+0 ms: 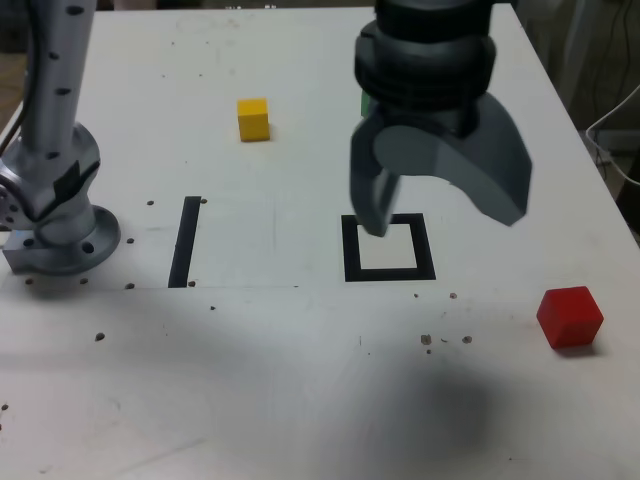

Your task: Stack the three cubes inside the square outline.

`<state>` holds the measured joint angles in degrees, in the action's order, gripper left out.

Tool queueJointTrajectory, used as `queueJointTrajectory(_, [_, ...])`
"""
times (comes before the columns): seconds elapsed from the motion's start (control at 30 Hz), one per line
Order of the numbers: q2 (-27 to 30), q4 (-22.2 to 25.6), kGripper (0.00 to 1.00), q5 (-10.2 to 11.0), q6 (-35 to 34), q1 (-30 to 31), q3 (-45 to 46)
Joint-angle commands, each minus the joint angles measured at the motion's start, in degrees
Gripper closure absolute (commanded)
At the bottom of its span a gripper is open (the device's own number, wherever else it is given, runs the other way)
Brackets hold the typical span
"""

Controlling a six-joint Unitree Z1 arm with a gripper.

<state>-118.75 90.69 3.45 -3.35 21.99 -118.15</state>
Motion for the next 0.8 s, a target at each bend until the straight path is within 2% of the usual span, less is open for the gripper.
queueJointTrajectory(0.0, [-2.31,1.46,0.00,0.55,1.13,0.07,-3.18])
queueJointTrajectory(0.33, [-8.56,2.49,0.00,0.29,2.85,0.07,-9.36])
queueJointTrajectory(0.77, [-16.55,3.00,0.00,1.08,6.09,-0.58,-19.22])
